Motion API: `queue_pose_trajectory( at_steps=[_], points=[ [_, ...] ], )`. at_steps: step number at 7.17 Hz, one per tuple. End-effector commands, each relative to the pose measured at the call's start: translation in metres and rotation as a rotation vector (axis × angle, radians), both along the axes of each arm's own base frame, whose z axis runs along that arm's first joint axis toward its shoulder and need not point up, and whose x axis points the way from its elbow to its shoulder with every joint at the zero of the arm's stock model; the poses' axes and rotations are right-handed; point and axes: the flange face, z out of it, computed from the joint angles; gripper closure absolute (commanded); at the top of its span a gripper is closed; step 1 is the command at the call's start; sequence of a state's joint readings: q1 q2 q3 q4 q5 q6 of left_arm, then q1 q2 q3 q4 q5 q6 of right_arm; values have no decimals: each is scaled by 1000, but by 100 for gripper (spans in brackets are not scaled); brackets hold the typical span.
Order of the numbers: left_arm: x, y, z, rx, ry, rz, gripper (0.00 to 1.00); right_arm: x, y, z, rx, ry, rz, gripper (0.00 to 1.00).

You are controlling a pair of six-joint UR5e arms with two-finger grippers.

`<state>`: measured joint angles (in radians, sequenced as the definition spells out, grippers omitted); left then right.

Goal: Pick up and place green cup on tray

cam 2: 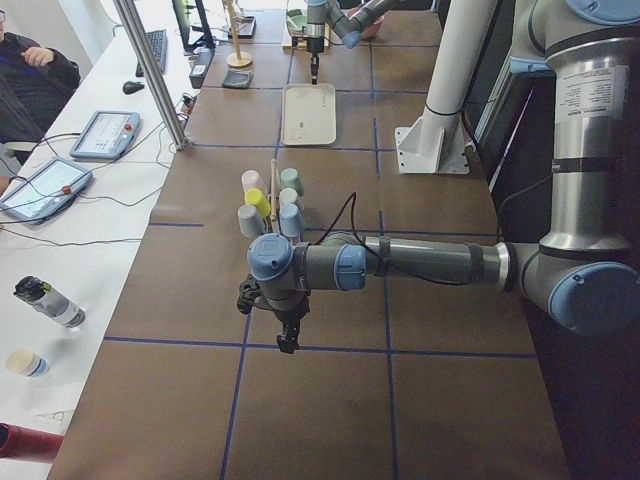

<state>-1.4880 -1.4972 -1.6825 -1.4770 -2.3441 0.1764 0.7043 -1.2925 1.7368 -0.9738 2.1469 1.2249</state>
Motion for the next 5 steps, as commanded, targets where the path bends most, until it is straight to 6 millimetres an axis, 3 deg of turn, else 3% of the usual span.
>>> queue_pose_trajectory(
  at_steps=[1, 4, 5],
  points=[
    [0, 0, 1, -3, 0, 0, 0, -53, 36, -19, 3, 21, -4, 100],
    [0, 0, 2, -4, 0, 0, 0, -69, 51, -15, 22, 43, 6, 100],
    [0, 0, 2, -4, 0, 0, 0, -70, 51, -14, 21, 43, 3, 55]
  ],
)
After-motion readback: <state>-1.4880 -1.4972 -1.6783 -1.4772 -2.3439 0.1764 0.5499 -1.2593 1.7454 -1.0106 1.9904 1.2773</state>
